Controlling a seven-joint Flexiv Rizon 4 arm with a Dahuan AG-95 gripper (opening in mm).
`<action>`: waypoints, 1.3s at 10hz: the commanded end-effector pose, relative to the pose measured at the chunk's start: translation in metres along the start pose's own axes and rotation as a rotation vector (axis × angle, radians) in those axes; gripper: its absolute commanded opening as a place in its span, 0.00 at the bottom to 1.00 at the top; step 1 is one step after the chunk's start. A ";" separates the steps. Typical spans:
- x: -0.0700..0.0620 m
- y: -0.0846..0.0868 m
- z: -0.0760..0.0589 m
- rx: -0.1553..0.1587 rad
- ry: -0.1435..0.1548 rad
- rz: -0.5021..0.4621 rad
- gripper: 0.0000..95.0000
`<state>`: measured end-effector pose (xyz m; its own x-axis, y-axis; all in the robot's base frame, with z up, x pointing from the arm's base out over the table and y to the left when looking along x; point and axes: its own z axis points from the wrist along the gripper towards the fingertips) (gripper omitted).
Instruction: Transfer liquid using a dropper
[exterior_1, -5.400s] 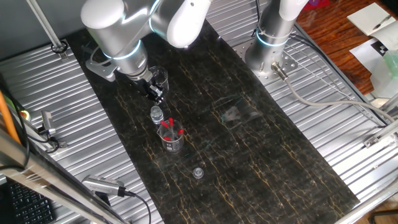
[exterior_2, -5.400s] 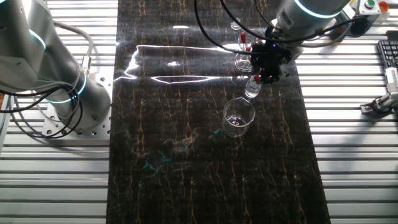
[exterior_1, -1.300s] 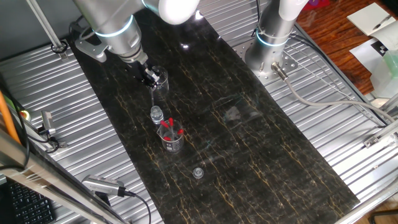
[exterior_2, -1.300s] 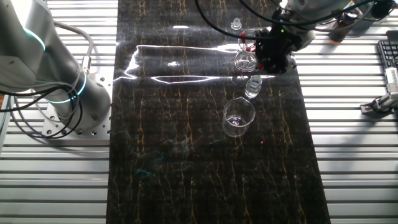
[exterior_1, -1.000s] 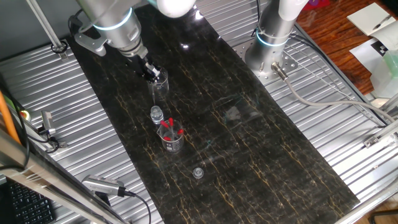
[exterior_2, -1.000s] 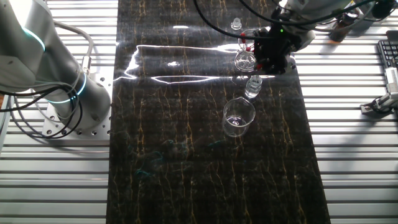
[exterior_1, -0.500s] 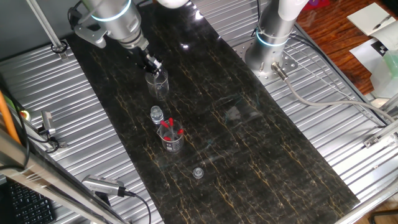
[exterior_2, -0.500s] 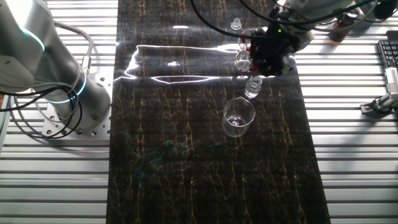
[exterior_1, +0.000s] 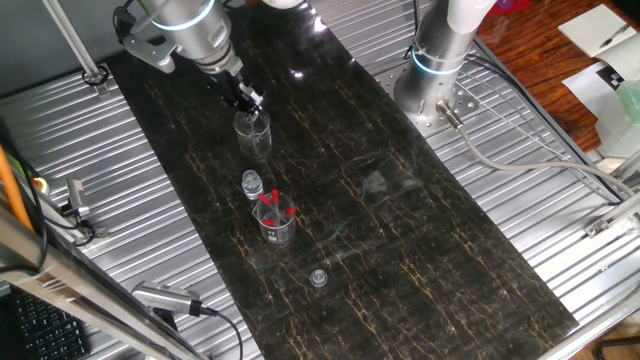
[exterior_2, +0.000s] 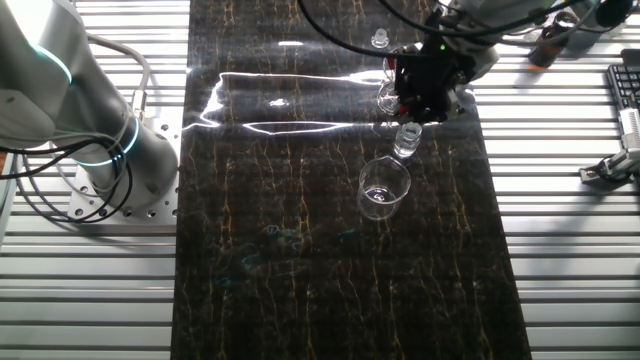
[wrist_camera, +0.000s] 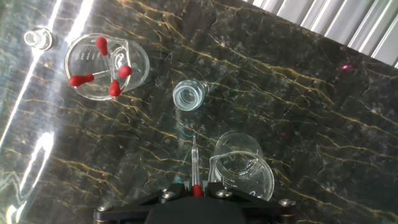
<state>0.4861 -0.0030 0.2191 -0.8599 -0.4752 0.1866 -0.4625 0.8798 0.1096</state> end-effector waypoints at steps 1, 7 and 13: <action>0.000 0.000 0.001 0.003 0.004 -0.005 0.00; 0.000 0.000 0.001 -0.004 -0.004 -0.024 0.00; 0.000 0.000 0.001 0.028 -0.036 0.074 0.00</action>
<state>0.4871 -0.0027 0.2187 -0.8958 -0.4139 0.1619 -0.4073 0.9103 0.0737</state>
